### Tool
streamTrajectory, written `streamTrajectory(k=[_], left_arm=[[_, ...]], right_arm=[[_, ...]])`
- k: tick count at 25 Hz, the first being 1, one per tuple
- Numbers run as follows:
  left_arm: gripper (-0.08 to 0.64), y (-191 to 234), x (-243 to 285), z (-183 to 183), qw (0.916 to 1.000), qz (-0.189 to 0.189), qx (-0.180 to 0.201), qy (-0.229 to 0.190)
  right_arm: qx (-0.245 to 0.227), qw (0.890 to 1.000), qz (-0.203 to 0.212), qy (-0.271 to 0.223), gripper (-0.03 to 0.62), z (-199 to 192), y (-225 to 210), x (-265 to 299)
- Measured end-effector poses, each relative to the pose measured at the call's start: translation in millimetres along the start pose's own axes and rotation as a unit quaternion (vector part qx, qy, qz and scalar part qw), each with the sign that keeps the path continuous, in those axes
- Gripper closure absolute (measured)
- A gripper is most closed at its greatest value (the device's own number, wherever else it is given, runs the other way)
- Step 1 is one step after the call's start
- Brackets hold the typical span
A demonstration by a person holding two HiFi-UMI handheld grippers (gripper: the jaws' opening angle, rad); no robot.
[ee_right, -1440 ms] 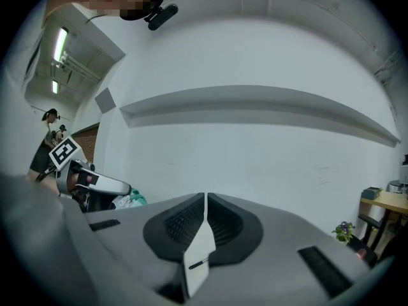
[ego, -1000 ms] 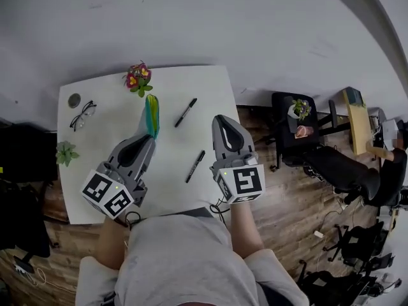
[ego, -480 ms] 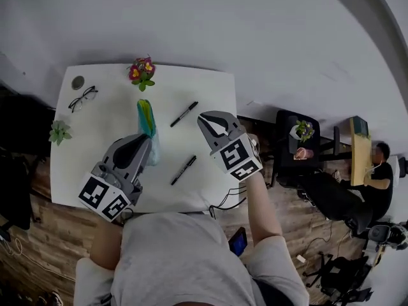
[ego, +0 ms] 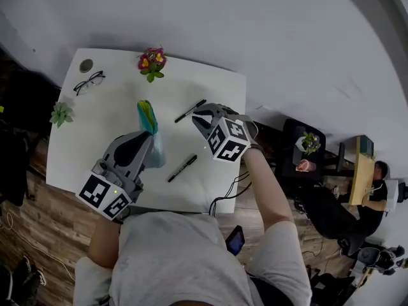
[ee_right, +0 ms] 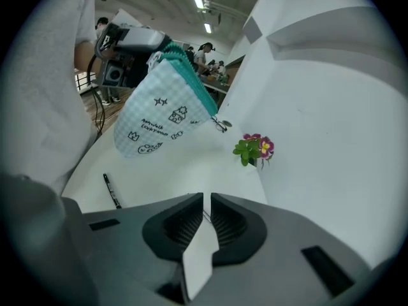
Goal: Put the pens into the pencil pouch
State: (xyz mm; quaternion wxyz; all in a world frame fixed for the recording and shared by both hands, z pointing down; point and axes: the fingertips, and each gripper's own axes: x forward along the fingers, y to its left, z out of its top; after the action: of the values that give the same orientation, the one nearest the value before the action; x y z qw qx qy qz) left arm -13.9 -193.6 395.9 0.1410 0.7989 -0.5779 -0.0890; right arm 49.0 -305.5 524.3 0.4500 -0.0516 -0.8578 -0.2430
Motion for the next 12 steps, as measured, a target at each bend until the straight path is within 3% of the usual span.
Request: streamTrajectory(k=[4,7,12], left_arm=[[0.525,1,0,0,0.9999,0.015,0.005,-0.003],[0.526,2,-1,1,0.9997,0.022,0.004,-0.006],[0.526,4,-1,1,0.9994,0.032,0.003,-0.012]], right_arm=[[-0.039,0.998,0.035,0.019,0.549,-7,4,24],[-0.068,0.995,0.063,0.039,0.483,-15,13,43],[-0.148,0.980,0.106,0.076,0.471,-25,30,74]])
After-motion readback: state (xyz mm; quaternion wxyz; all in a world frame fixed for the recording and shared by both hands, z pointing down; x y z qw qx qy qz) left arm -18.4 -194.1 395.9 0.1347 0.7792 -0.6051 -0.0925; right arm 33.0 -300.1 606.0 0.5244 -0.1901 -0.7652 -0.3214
